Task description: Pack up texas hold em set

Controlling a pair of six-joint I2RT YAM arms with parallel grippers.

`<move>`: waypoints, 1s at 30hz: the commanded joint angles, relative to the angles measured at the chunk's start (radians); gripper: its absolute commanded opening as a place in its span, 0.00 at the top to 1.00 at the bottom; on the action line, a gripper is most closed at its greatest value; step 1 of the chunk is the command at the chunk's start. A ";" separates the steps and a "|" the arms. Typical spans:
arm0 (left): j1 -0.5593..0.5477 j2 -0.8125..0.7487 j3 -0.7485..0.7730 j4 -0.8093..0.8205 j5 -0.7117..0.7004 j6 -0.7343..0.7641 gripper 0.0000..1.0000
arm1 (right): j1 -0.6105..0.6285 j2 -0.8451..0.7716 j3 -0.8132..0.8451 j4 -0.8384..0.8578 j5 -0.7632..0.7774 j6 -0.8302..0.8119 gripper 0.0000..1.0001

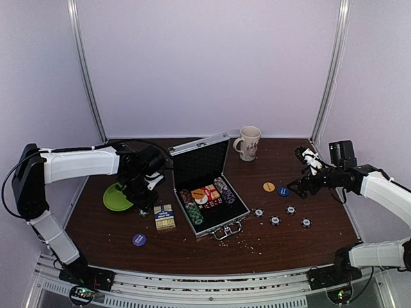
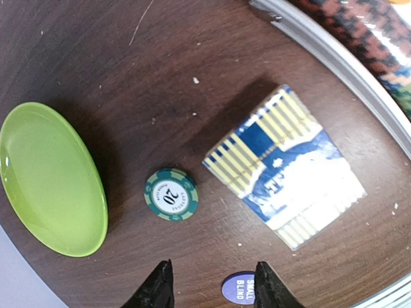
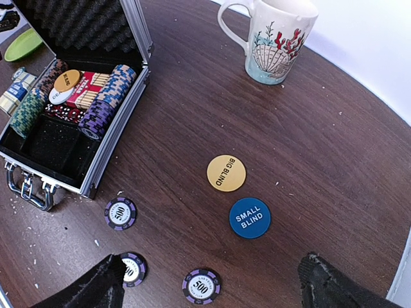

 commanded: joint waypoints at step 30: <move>0.160 0.244 0.016 0.124 0.062 -0.021 0.44 | 0.003 0.003 0.022 -0.018 0.012 -0.027 0.05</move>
